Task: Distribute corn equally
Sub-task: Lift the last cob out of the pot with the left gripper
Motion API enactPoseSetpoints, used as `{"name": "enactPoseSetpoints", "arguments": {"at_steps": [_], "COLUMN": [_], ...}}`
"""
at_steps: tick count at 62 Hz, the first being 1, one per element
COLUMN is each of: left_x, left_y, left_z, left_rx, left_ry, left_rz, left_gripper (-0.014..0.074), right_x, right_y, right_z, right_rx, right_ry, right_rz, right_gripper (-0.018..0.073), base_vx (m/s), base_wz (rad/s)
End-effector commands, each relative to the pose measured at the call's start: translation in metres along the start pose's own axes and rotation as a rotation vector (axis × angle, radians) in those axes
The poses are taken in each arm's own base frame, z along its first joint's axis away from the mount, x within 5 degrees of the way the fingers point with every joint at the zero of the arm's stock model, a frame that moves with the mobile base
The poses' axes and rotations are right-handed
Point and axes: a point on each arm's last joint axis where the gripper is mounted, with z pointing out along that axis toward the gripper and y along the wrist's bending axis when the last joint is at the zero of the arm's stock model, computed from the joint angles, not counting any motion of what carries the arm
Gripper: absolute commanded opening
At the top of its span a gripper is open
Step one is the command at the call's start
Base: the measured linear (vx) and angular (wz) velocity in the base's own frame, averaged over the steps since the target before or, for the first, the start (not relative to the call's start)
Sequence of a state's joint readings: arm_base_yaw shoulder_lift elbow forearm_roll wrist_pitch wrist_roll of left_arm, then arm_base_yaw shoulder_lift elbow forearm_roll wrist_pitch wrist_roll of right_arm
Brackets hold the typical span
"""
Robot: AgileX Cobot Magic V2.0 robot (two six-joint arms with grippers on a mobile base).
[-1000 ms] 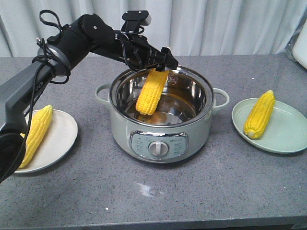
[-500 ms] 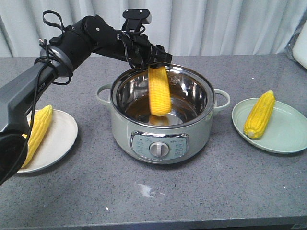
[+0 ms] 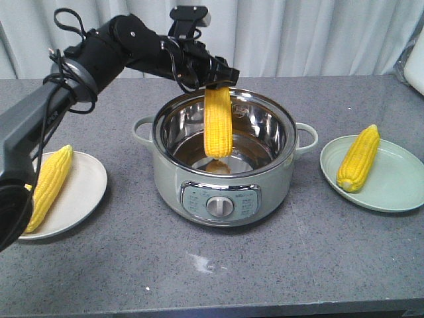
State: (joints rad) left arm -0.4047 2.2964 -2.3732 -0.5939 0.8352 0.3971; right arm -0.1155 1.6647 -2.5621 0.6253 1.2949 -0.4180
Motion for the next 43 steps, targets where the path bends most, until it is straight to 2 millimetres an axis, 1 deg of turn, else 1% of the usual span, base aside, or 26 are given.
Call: {"name": "enactPoseSetpoints", "arguments": {"at_steps": [1,11,16,21,27,36,43], "left_x": [-0.049,-0.065,-0.072,-0.076,-0.078,-0.074,-0.073], "left_y": [-0.032,-0.048,-0.058,-0.071,-0.084,-0.102,-0.114], "left_z": [-0.059,-0.093,-0.112,-0.136,-0.165,-0.205,-0.229], "left_rx": [0.022,0.025,0.038,0.049,0.048,0.037,0.053], "left_ry": [-0.207,-0.261,-0.269,-0.262,-0.221,-0.145,-0.126], "left_rz": [0.028,0.064,0.084,0.115,0.167,0.227,0.227], "left_gripper": [-0.0008,-0.0008,-0.0008,-0.0008,-0.0008,-0.0008,-0.0008], "right_x": [-0.009,-0.009,-0.009,-0.01,-0.013,-0.018,-0.021], "right_y": [0.009,0.009,0.01,0.013,0.019,0.03,0.037], "right_z": [-0.017,-0.017,-0.017,-0.017,-0.017,-0.02,-0.022], "right_rx": [0.006,0.005,-0.006,-0.036,-0.099,-0.227,-0.309], "right_ry": [-0.046,-0.045,-0.049,-0.062,-0.089,-0.143,-0.174], "right_rz": [-0.023,-0.023,-0.02,-0.012,0.006,0.047,0.089], "right_gripper": [-0.0001,-0.0001,-0.0001,-0.0001,-0.0001,-0.0001,-0.0001], "base_vx": [0.0,0.0,0.0,0.0,0.0,0.0,0.0], "base_wz": [0.0,0.0,0.0,0.0,0.0,0.0,0.0]}}
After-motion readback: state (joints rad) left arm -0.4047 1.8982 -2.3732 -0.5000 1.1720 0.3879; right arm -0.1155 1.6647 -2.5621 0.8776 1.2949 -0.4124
